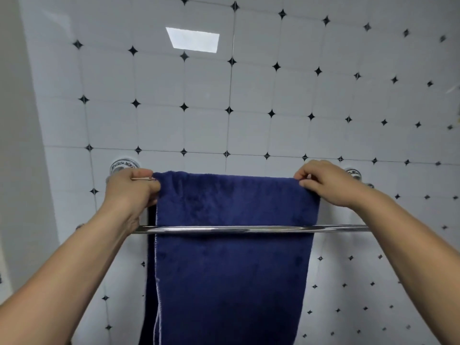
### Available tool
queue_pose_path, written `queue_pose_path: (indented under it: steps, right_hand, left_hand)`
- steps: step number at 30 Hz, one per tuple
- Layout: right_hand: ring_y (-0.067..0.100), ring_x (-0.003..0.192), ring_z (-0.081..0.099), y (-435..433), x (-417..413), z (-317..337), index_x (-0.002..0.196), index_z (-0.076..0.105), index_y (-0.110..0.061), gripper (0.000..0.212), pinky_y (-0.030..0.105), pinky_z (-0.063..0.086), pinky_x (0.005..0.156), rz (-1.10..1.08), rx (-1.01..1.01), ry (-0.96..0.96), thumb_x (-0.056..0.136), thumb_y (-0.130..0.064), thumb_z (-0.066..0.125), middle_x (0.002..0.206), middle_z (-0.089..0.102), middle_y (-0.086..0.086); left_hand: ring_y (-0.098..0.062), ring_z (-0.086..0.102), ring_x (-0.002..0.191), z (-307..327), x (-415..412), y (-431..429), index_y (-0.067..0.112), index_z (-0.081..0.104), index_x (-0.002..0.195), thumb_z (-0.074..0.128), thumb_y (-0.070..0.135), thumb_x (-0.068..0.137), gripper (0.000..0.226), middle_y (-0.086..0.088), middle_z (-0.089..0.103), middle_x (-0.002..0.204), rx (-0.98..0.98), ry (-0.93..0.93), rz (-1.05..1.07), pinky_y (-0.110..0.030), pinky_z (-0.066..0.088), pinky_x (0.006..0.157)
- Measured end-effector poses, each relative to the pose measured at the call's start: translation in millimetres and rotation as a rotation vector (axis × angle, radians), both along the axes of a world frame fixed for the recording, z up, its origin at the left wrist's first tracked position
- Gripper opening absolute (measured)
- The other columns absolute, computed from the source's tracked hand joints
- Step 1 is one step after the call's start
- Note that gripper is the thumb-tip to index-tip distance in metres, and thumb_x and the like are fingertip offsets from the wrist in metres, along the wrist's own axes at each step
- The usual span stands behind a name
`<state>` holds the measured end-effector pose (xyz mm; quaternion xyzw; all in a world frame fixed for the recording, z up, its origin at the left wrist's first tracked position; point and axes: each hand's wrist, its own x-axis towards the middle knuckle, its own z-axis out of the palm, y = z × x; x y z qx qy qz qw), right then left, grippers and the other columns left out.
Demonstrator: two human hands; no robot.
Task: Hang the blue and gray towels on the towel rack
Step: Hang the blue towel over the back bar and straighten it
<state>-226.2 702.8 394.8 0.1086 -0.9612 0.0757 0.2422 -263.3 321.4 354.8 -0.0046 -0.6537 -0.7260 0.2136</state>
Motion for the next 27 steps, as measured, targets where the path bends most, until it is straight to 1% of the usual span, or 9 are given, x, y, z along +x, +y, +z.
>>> queue_pose_path:
  steps: [4,8,12,14,17,19,22,25,27]
  right_hand:
    - [0.021,0.085,0.059,-3,-2,5,0.086,0.064,-0.022,0.011,0.034,0.045,0.075,-0.055,0.058,0.04,0.089,-0.012,0.061,0.09,0.067,-0.003]
    - [0.021,0.083,0.06,8,4,5,0.081,0.06,-0.025,0.017,0.033,0.044,0.073,-0.12,0.021,0.046,0.09,-0.011,0.058,0.085,0.066,-0.005]
    - [0.018,0.077,0.06,17,12,5,0.08,0.061,-0.026,0.015,0.045,0.054,0.076,-0.15,-0.1,0.018,0.091,-0.015,0.058,0.08,0.064,-0.01]
    - [0.016,0.078,0.06,12,15,2,0.082,0.062,-0.026,0.01,0.039,0.052,0.072,-0.12,-0.241,0.078,0.091,-0.026,0.059,0.081,0.065,-0.01]
    - [0.022,0.07,0.06,15,21,0,0.072,0.063,-0.014,0.029,0.034,0.046,0.067,-0.323,-0.41,0.234,0.087,-0.037,0.059,0.071,0.07,0.0]
    - [0.026,0.066,0.066,16,27,-7,0.06,0.064,-0.008,0.038,0.034,0.049,0.068,-0.449,-0.52,0.104,0.083,-0.038,0.061,0.063,0.073,0.007]
    - [0.019,0.06,0.067,8,27,-27,0.075,0.066,-0.011,0.023,0.029,0.043,0.063,-0.314,-0.921,-0.086,0.086,-0.031,0.065,0.072,0.074,0.009]
    - [0.011,0.059,0.065,7,24,-40,0.092,0.069,-0.017,0.009,0.029,0.037,0.059,-0.238,-1.167,-0.12,0.085,-0.022,0.069,0.078,0.073,0.0]
    - [0.011,0.054,0.051,10,22,-41,0.092,0.067,-0.016,0.009,0.026,0.029,0.051,-0.236,-1.174,-0.131,0.084,-0.018,0.069,0.075,0.064,0.0]
  left_hand:
    - [-0.022,0.056,0.06,10,1,-10,0.012,0.057,0.083,0.063,-0.011,0.081,0.024,-0.01,0.058,0.075,0.062,-0.01,0.036,-0.028,0.053,0.057]
    - [-0.018,0.052,0.053,13,1,-25,0.015,0.053,0.073,0.07,-0.009,0.077,0.03,-0.008,0.056,0.067,0.071,-0.011,0.025,-0.019,0.05,0.044]
    - [-0.018,0.055,0.056,13,-2,-25,0.012,0.057,0.076,0.069,-0.007,0.08,0.024,-0.009,0.058,0.07,0.016,-0.01,0.02,-0.019,0.053,0.045]
    - [-0.019,0.056,0.054,11,-2,-17,0.01,0.061,0.081,0.066,-0.002,0.084,0.014,-0.009,0.061,0.069,-0.038,-0.008,0.007,-0.021,0.054,0.046]
    - [-0.016,0.063,0.047,5,2,-10,0.011,0.063,0.076,0.069,0.02,0.087,0.016,-0.002,0.068,0.058,-0.09,-0.005,-0.047,-0.025,0.057,0.051]
    - [-0.02,0.071,0.059,0,4,-9,0.011,0.065,0.074,0.078,0.028,0.08,0.022,-0.003,0.074,0.065,-0.147,-0.009,-0.059,-0.035,0.062,0.064]
    - [-0.032,0.073,0.081,-7,7,-6,0.01,0.067,0.07,0.086,0.028,0.068,0.027,-0.012,0.076,0.082,-0.25,-0.014,0.027,-0.049,0.06,0.08]
    - [-0.025,0.067,0.075,-11,6,2,0.007,0.059,0.06,0.086,0.021,0.069,0.032,-0.008,0.07,0.076,-0.245,-0.035,0.02,-0.054,0.058,0.083]
    - [-0.023,0.062,0.072,-12,3,5,0.007,0.061,0.07,0.082,0.013,0.073,0.023,-0.01,0.062,0.075,-0.173,-0.073,-0.013,-0.055,0.058,0.083]
